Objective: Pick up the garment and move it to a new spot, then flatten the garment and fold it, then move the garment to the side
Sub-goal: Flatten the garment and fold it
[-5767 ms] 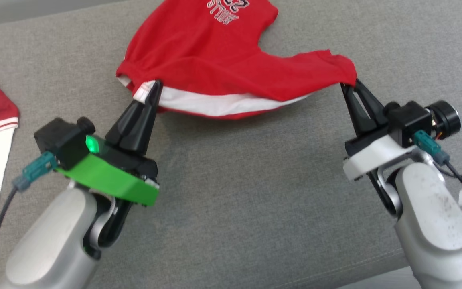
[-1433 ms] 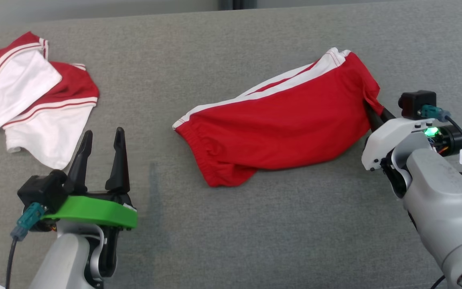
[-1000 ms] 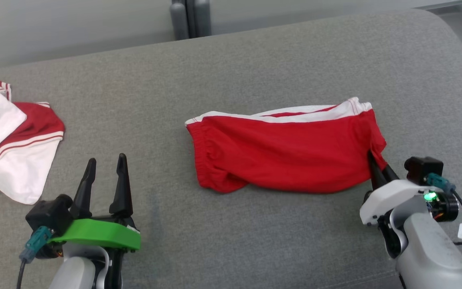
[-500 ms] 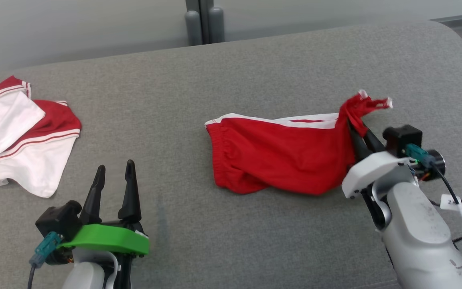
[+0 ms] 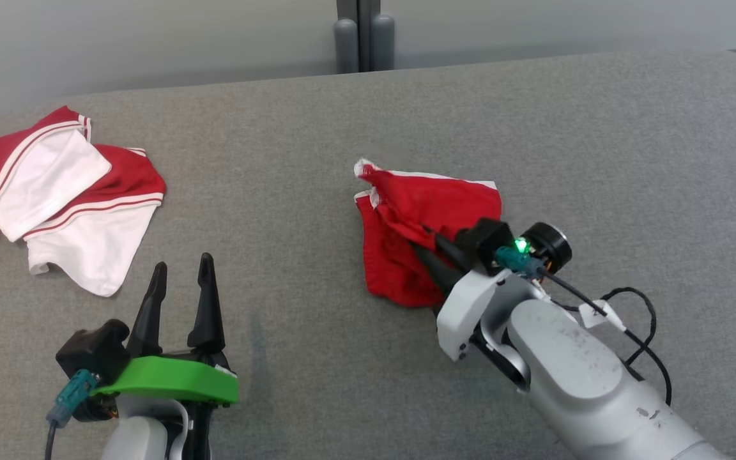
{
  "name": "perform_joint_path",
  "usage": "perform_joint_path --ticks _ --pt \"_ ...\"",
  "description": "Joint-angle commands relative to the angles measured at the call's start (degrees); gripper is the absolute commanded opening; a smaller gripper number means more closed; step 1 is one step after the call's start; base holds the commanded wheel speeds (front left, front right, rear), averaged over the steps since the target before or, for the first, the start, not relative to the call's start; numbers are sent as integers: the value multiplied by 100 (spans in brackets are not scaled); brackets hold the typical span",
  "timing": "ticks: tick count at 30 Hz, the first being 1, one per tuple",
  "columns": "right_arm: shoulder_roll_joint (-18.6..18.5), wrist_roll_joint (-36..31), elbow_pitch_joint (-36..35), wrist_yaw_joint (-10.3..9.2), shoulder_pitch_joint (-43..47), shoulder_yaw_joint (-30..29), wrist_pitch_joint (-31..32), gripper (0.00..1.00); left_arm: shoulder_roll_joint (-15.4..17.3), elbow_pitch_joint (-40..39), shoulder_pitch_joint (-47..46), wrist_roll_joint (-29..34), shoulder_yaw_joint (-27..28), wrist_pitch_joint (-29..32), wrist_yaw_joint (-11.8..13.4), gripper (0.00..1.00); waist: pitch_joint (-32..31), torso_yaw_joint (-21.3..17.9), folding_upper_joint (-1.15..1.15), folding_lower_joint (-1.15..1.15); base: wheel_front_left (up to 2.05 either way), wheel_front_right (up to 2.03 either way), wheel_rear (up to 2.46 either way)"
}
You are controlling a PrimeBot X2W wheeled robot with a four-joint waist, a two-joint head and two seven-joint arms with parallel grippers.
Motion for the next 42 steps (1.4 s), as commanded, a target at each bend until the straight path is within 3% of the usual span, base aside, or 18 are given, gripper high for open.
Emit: perform_joint_path --ticks 1,7,9,10,11,20,27,32,33,34,36,42 --pt "-28 34 79 -7 94 99 17 0 -28 16 57 54 32 -4 -37 100 6 4 0 0 0 0 0" --pt "-23 6 383 -7 189 465 -60 0 -64 45 130 107 120 -4 -72 100 5 -19 0 0 0 0 0" --pt "-23 69 401 -7 217 535 -99 34 -74 63 140 123 129 -4 -90 100 -7 -33 0 0 0 0 0" --pt "-23 108 384 -7 245 601 -128 79 -81 73 136 133 125 -4 -91 100 -18 -41 0 0 0 0 0" --pt "-21 132 365 -7 253 653 -136 100 -85 76 135 144 119 -4 -98 100 -28 -49 0 0 0 0 0" --pt "-23 328 -106 -7 326 703 -285 100 -131 127 230 203 116 -4 -140 100 -146 -124 0 0 0 0 0" --pt "-95 30 -537 -7 275 -193 -308 100 -169 140 249 228 64 -4 -171 100 -169 -74 0 0 0 0 0" --pt "-264 -784 -314 -7 209 -704 -269 99 -143 132 211 298 54 -4 -170 100 -113 64 0 0 0 0 0" --pt "-269 -944 -236 -7 212 -787 -249 75 -124 120 198 317 67 -4 -161 100 -93 102 0 0 0 0 0" --pt "-290 -1078 -180 -7 197 -845 -238 44 -117 113 190 328 78 -4 -161 100 -73 126 0 0 0 0 0" --pt "-337 -1324 -7 -8 184 -968 -212 25 -109 99 168 353 100 -4 -159 100 -27 188 0 0 0 0 0" --pt "-160 -1482 484 -8 289 -1150 -256 1 -95 109 89 392 120 -4 -172 100 129 370 0 0 0 0 0"
